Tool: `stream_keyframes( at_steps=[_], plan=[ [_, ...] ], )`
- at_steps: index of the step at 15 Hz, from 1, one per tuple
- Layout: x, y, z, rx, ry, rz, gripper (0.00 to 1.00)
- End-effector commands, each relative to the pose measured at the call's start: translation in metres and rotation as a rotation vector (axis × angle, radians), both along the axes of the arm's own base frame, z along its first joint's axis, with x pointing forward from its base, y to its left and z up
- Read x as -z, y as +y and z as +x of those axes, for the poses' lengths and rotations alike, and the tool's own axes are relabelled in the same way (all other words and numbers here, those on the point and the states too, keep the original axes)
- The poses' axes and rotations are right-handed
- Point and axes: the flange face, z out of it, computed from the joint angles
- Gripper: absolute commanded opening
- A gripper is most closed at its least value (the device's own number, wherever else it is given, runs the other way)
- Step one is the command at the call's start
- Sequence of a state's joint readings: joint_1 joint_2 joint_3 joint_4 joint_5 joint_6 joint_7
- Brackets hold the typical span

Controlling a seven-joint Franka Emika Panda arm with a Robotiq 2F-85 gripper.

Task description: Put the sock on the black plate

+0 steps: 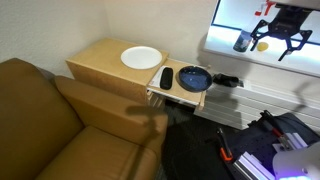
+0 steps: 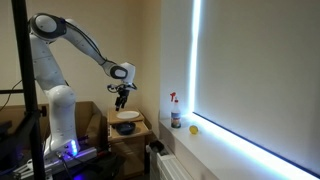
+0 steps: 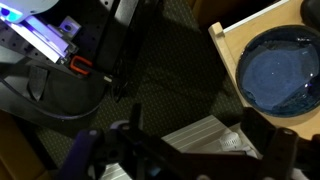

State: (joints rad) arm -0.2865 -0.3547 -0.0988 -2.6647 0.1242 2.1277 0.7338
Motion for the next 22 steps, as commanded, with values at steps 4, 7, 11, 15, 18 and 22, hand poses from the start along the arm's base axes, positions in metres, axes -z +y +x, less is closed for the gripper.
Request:
stream_keyframes(
  at_steps=[4,7,11,15,18,22],
  plan=[
    [0.026,-0.031,-0.004,0.134,0.040,-0.016,1.00],
    [0.050,-0.073,-0.016,0.312,0.025,-0.063,1.00],
    [0.083,-0.106,-0.004,0.499,-0.075,-0.187,1.00],
    [0.090,-0.104,-0.001,0.558,-0.084,-0.218,1.00],
    [0.100,-0.102,0.007,0.583,-0.066,-0.225,1.00],
    [0.152,-0.124,0.034,0.711,-0.040,-0.323,1.00]
  ],
)
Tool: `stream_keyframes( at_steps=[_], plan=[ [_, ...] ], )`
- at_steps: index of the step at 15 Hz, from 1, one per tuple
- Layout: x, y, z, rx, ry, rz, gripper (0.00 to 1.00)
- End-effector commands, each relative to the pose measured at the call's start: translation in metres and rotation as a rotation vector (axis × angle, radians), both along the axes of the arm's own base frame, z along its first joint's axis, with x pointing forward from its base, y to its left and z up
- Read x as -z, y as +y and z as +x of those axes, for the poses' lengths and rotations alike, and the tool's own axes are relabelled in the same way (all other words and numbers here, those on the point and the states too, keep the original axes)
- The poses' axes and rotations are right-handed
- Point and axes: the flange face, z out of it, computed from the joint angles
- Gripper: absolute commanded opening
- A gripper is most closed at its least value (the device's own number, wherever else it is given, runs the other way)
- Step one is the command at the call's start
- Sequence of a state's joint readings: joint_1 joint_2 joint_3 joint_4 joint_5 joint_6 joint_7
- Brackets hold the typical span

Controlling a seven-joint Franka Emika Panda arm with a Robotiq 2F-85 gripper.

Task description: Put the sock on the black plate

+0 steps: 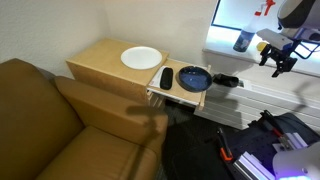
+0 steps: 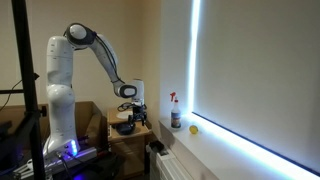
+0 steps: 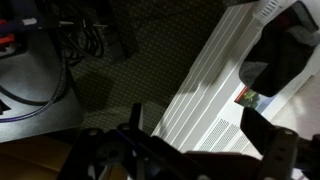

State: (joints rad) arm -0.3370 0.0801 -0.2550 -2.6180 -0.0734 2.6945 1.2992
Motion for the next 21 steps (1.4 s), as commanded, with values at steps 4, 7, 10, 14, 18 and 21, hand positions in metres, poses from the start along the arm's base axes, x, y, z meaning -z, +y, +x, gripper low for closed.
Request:
stream_keyframes(
  at_steps=[4,7,10,14,18,21],
  plan=[
    [0.061,-0.018,0.058,0.135,-0.081,-0.093,1.00],
    [0.077,-0.006,0.083,0.147,-0.084,-0.056,1.00],
    [0.075,0.002,0.081,0.150,-0.078,-0.036,1.00],
    [0.104,-0.009,0.093,0.160,-0.037,-0.091,1.00],
    [0.147,-0.025,0.109,0.301,-0.086,-0.103,1.00],
    [0.175,-0.036,0.127,0.369,-0.123,-0.128,1.00]
  ],
)
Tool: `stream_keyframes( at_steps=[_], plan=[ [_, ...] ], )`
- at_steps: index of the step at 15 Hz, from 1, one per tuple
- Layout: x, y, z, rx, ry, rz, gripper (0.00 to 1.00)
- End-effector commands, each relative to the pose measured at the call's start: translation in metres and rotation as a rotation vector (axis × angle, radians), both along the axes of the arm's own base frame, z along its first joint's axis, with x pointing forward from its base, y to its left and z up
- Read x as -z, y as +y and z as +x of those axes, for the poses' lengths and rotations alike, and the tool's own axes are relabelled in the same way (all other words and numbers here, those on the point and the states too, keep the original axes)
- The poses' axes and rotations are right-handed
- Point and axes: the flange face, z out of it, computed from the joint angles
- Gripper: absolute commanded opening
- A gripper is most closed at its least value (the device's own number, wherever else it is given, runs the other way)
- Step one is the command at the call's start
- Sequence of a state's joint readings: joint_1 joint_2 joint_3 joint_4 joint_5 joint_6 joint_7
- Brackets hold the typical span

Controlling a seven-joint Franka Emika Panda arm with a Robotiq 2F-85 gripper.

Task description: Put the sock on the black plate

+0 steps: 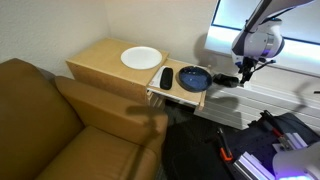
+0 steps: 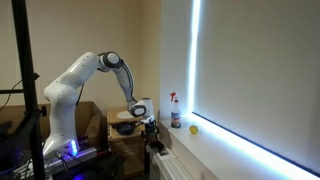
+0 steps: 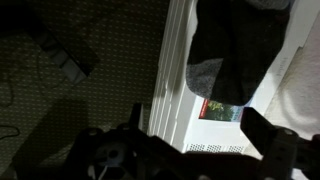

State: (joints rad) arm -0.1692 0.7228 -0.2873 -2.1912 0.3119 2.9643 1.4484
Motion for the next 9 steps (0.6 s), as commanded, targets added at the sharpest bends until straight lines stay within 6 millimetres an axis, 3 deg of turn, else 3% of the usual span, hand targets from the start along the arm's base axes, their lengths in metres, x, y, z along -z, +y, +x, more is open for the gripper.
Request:
stream_keyframes(
  at_steps=[1,2,3,9],
  plan=[
    [0.038,-0.015,0.020,0.092,-0.055,-0.008,1.00],
    [0.043,-0.017,0.024,0.123,-0.052,0.019,1.00],
    [0.030,-0.008,0.015,0.072,-0.025,-0.006,1.00],
    [0.055,-0.019,0.032,0.120,-0.092,0.017,1.00]
  ],
)
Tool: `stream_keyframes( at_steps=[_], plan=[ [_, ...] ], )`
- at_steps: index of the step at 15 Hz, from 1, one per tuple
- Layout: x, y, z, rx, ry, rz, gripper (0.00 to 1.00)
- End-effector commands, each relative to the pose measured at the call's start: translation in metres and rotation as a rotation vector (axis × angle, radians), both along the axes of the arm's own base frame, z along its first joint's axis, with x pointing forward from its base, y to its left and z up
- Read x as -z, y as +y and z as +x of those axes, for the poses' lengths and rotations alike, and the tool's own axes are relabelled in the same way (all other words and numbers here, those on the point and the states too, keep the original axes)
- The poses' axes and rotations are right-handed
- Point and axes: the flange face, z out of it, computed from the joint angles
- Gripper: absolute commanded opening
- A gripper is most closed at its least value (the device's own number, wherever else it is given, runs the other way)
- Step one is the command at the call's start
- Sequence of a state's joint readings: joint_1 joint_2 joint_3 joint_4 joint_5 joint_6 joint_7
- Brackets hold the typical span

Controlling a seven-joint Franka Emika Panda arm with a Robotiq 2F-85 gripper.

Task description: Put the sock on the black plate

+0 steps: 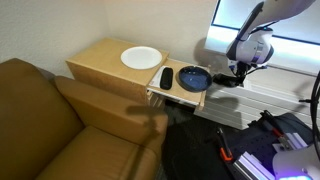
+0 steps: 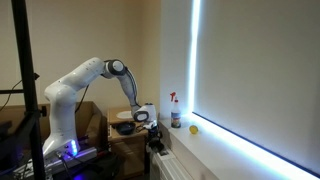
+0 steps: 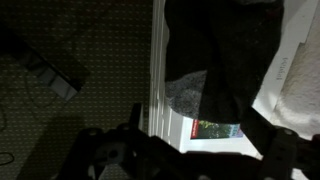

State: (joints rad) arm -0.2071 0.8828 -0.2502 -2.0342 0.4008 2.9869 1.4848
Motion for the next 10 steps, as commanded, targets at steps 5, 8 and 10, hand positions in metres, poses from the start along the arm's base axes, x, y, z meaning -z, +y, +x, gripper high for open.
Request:
stream_keyframes(
  at_steps=[5,8,10],
  plan=[
    [0.026,-0.007,0.034,0.087,-0.142,0.026,1.00],
    [0.025,-0.005,0.032,0.070,-0.110,0.023,1.00],
    [0.030,-0.005,0.033,0.068,-0.107,0.021,1.00]
  ],
)
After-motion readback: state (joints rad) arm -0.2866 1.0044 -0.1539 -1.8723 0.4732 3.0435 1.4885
